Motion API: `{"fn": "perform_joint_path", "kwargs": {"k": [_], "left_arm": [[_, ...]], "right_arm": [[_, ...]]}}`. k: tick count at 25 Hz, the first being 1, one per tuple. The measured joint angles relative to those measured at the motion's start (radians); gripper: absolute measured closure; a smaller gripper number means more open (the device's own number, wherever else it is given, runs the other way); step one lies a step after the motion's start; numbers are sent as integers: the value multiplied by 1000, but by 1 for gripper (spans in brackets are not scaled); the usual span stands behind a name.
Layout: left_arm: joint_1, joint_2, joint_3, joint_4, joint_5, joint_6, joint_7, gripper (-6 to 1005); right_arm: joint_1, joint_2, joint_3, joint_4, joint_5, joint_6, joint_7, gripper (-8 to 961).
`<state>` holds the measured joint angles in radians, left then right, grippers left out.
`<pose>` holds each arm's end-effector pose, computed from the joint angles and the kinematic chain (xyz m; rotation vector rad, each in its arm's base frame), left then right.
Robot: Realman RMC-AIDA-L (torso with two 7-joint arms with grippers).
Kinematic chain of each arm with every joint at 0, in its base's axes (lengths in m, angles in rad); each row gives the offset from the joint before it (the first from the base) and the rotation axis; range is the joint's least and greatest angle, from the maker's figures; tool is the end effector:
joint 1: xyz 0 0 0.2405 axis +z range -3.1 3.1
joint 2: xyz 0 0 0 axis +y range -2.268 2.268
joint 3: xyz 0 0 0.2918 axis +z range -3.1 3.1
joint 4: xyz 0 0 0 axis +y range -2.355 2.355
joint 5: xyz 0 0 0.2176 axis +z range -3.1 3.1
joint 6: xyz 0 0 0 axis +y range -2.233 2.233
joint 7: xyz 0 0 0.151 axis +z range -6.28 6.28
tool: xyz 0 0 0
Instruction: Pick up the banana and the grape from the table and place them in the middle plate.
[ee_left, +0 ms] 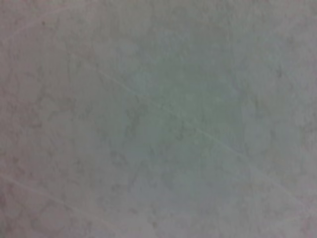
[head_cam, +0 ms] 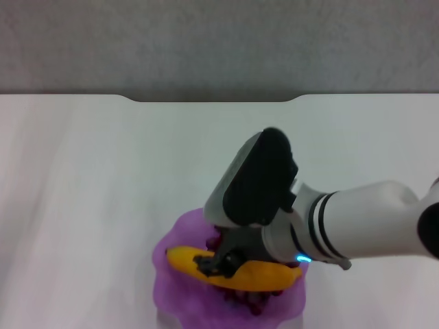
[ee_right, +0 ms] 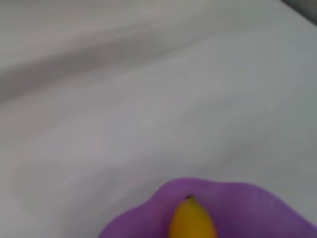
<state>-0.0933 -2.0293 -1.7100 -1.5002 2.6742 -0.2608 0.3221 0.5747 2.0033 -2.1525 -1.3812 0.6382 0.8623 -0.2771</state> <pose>-0.2953 0.3883 0.1139 -1.5645 -0.6607 -0.3193 0.1474 0.3422 -0.1426 -2.6935 0.4336 -0.2178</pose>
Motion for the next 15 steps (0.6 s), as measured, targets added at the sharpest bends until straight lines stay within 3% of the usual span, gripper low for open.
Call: {"fn": "perform_joint_path", "kwargs": {"k": [15], "left_arm": [[0,-2,13,0,-6,2,0,168]], "right_arm": [[-114,2,120,-165,-102,-59,-5,290]]}}
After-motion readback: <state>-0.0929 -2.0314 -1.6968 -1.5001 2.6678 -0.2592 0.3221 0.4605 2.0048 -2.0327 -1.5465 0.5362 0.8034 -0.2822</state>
